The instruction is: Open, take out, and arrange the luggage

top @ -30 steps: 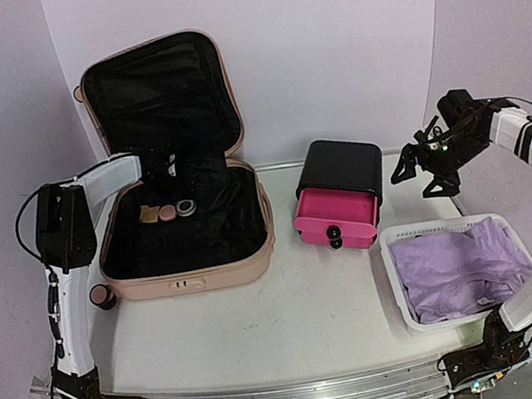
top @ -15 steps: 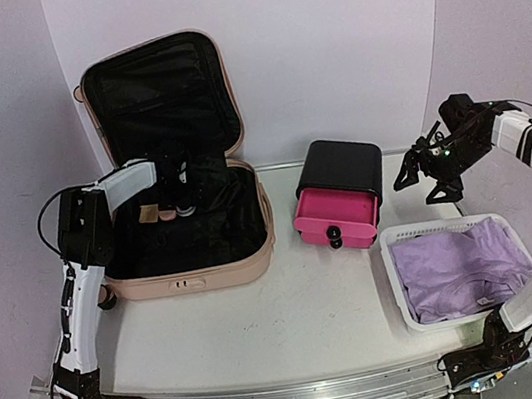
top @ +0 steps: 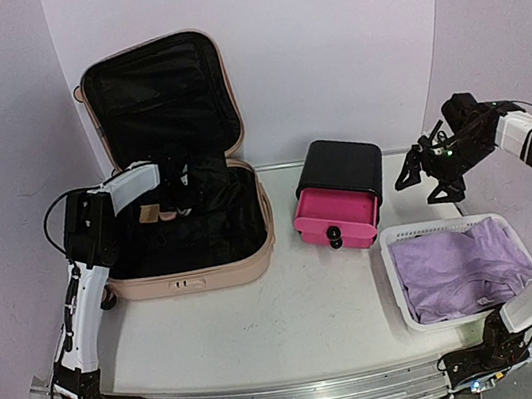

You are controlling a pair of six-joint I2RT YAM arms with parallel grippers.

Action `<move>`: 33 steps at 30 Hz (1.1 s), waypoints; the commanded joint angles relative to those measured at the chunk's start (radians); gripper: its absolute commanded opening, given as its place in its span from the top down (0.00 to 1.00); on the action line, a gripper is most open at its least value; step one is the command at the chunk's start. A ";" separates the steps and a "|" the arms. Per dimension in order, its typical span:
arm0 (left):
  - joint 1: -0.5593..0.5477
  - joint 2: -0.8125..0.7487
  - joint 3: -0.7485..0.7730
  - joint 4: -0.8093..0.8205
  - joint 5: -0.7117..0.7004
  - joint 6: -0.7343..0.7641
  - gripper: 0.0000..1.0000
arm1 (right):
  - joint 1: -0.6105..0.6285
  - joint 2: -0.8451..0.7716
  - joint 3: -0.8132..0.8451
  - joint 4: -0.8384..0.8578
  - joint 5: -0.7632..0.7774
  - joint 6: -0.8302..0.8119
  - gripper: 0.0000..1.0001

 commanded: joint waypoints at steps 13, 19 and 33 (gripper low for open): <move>-0.001 0.008 0.078 0.007 0.002 0.006 0.19 | -0.002 -0.036 -0.004 0.001 -0.008 -0.010 0.02; 0.000 0.038 0.101 0.007 0.019 -0.005 0.29 | -0.002 -0.041 0.000 -0.001 -0.005 -0.010 0.02; -0.009 -0.180 0.008 -0.004 0.061 -0.011 0.56 | -0.002 -0.048 0.004 -0.001 -0.011 -0.007 0.02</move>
